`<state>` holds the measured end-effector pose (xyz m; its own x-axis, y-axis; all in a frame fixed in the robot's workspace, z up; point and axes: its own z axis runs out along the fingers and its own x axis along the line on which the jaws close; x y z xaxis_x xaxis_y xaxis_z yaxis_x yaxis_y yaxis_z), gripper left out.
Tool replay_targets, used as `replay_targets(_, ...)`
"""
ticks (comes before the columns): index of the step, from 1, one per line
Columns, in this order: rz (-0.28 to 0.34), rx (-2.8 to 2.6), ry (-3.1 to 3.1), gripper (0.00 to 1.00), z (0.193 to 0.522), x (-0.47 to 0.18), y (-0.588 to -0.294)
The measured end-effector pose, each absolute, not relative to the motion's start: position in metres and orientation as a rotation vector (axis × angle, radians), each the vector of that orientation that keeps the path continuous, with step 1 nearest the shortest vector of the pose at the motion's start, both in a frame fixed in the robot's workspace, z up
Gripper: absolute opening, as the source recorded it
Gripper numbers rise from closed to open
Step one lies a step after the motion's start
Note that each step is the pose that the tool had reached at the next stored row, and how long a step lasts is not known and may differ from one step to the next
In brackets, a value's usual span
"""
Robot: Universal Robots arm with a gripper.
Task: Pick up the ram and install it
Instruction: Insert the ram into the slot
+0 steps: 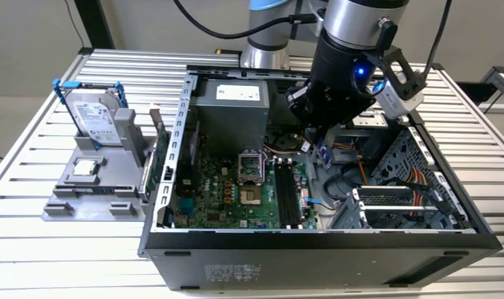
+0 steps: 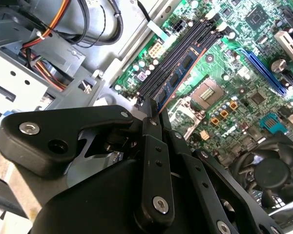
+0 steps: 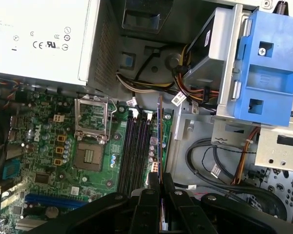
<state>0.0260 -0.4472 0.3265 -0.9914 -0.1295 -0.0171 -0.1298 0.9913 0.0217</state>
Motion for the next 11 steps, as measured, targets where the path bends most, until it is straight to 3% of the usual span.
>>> replay_targets(11,0.036,-0.202,3.119,0.0,0.3234,0.026,-0.4472)
